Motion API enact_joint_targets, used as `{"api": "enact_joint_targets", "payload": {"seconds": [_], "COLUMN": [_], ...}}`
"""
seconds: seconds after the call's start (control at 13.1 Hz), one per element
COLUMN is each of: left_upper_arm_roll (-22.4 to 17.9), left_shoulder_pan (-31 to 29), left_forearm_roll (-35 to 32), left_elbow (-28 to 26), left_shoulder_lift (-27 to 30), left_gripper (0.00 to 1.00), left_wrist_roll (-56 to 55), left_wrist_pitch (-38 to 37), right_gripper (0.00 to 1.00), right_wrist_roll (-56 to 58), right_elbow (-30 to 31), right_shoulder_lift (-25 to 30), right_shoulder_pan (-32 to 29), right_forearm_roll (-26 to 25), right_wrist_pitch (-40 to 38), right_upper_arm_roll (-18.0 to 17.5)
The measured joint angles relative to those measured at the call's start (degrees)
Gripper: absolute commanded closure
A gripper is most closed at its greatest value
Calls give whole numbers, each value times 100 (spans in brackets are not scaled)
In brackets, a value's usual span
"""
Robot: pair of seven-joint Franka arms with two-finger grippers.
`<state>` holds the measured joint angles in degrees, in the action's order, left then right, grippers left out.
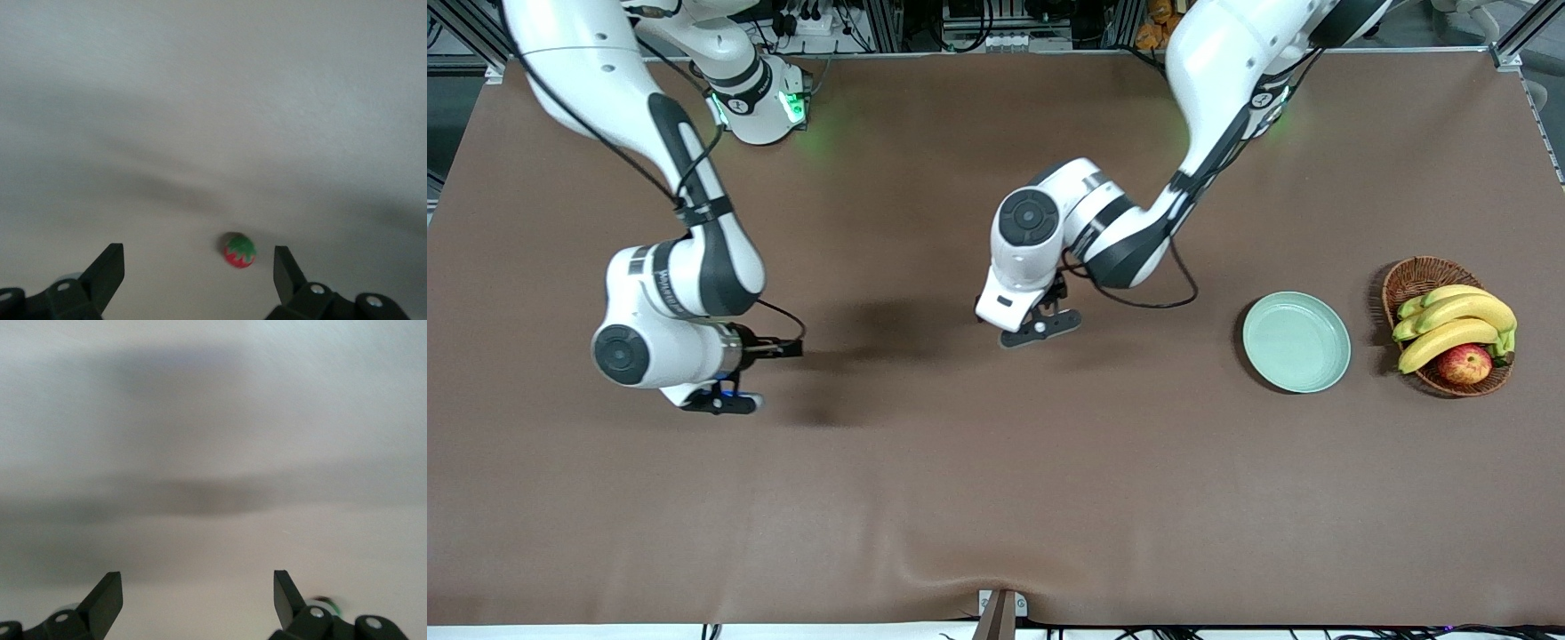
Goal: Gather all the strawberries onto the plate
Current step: 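Grasp the strawberry with the left gripper while the right gripper grasps another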
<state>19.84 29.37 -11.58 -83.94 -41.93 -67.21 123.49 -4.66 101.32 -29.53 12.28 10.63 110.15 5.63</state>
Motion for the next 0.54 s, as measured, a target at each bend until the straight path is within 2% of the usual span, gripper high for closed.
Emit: {"api": "enact_joint_targets", "payload": {"seconds": [0.23, 0.38, 0.54], "left_upper_arm_roll": [-2, -3, -4], "left_shoulder_pan": [88, 194, 282], "left_forearm_roll": [-3, -12, -56], "left_elbow": [59, 67, 69], "left_shoulder_lift": [-286, -386, -494], "left_gripper": [16, 25, 29], "left_wrist_roll": [-55, -207, -280], "left_wrist_pitch": [311, 462, 573], "right_gripper": [0, 0, 0], "right_wrist_roll": [210, 213, 304], "right_elbow": [542, 754, 953], "right_shoulder_lift": [2, 2, 2], "right_shoulder_pan": [-269, -293, -374], "right_forearm_roll": [-494, -788, -898], "right_wrist_pitch": [17, 23, 23], "right_upper_arm_roll": [120, 192, 210]}}
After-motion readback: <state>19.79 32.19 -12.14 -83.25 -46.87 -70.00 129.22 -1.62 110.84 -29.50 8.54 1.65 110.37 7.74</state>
